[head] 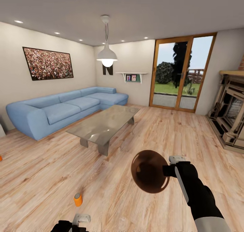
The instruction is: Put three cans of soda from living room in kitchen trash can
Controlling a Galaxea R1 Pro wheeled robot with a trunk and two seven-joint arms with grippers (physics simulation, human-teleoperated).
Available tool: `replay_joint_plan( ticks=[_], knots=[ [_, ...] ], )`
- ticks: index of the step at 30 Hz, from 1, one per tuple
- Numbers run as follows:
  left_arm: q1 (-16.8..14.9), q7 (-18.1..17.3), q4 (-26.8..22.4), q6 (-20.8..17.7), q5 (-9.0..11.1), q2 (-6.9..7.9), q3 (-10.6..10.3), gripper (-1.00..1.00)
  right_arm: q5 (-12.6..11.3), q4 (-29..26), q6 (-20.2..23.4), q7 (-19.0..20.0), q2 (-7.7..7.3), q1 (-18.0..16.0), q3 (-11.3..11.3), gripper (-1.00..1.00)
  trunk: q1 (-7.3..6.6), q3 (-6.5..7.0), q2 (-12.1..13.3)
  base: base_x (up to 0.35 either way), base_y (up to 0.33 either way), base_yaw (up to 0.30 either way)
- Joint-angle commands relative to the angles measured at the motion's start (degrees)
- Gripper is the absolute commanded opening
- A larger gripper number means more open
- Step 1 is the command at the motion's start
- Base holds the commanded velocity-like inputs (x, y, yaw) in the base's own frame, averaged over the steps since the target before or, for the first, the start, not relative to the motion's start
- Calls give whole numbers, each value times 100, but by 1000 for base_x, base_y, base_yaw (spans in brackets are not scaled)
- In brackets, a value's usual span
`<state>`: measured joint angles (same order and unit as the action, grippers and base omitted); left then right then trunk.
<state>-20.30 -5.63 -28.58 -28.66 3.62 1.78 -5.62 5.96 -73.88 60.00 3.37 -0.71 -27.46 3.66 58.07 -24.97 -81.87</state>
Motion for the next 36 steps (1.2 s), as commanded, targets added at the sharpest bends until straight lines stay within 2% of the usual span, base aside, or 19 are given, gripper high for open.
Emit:
replay_joint_plan(
  ticks=[1,36],
  knots=[
    [0,0,1,0,-1,-1,0,100,-71,-21,0,22,1,-4,1,-100,0,-8,-1,0,0,0],
    [0,38,37,9,-2,-11,-32,100,-43,-49,0,23,9,-5,-16,-100,0,-295,-1,0,0,68]
  ],
)
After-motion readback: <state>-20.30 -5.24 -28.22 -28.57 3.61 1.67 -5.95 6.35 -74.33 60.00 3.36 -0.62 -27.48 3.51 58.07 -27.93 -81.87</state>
